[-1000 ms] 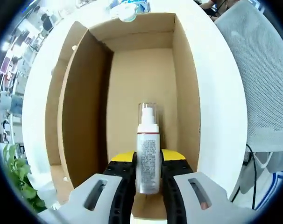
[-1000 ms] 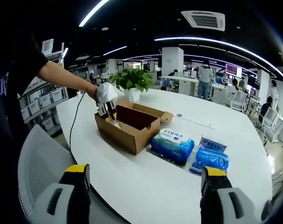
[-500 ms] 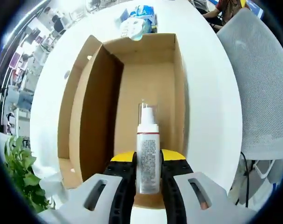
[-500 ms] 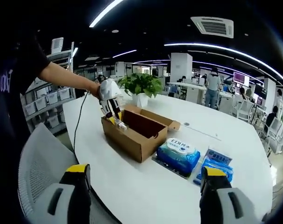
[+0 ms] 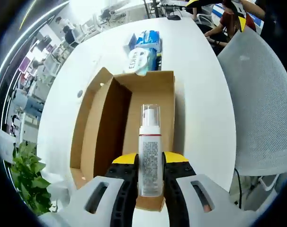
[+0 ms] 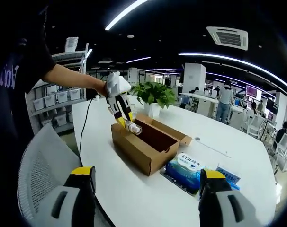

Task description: Operate the shoe box by opening the lid, removing the specified soft item, and placing it in the target area until the item is outside and the box remains undamaged.

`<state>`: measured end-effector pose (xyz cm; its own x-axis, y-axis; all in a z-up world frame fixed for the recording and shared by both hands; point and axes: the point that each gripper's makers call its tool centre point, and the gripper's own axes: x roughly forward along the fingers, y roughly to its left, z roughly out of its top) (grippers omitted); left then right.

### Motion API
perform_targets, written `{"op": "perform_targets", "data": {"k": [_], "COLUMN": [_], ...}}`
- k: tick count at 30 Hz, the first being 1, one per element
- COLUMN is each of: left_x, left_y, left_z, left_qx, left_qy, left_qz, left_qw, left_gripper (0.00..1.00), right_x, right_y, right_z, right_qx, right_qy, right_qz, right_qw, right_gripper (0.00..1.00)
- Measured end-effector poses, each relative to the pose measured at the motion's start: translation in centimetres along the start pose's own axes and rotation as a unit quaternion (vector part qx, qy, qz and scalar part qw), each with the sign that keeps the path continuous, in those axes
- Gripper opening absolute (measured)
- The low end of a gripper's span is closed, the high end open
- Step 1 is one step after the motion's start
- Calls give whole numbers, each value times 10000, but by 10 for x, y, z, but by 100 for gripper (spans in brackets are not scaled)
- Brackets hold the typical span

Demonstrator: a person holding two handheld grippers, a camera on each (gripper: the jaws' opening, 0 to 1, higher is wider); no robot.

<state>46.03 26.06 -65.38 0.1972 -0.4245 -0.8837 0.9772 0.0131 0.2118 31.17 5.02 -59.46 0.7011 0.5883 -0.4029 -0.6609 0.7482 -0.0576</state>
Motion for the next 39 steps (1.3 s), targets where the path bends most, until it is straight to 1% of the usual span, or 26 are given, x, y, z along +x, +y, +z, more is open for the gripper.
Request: {"op": "perform_targets", "data": {"k": [3,5,6,9,11,13,15,19,21,25,27,31,34,37,39], "left_x": [-6,-9,-10,-13,-15,-15,-13,-12,-12,-10,-10,-7,-6,-5,-5], "left_y": [-4,-8,-11,-21,-29,-36,-42,-55,-62,-73,-78,-88,-96,-105,-109], "left_z": [9,15,18,29,37,43,48,59,66,74,81,91,98,107,110], "left_qx": [13,25,44,156,227,323,378,474,539,666,690,810,842,907,943], "left_qy": [-118,-182,-216,-311,-384,-444,-470,-565,-636,-724,-832,-933,-1053,-1195,-1235], "left_qz": [-9,-22,-48,-110,-167,-201,-230,-338,-399,-480,-531,-634,-765,-921,-980], "left_qw": [9999,9998,9997,9993,9989,9983,9979,9967,9957,9940,9927,9903,9879,9844,9830], "left_gripper": [17,17,17,17,17,17,17,17,17,17,17,17,17,17,17], "right_x": [4,5,6,10,11,13,17,22,25,28,30,32,33,34,35], "right_y": [3,6,7,12,15,17,19,26,28,30,32,34,36,39,42], "right_z": [3,5,6,9,11,12,11,13,14,15,14,15,17,18,17], "right_qx": [-76,-118,-144,-182,-238,-287,-291,-391,-428,-458,-454,-454,-500,-486,-509], "right_qy": [-18,-26,-42,-94,-128,-142,-125,-169,-193,-195,-196,-219,-252,-258,-248], "right_qz": [53,107,117,191,224,242,260,349,357,346,379,426,504,582,649], "right_qw": [10000,9999,9998,9996,9994,9992,9992,9985,9983,9982,9981,9978,9972,9968,9963], "right_gripper": [88,83,80,79,76,72,71,64,62,52,51,49,45,42,41]}}
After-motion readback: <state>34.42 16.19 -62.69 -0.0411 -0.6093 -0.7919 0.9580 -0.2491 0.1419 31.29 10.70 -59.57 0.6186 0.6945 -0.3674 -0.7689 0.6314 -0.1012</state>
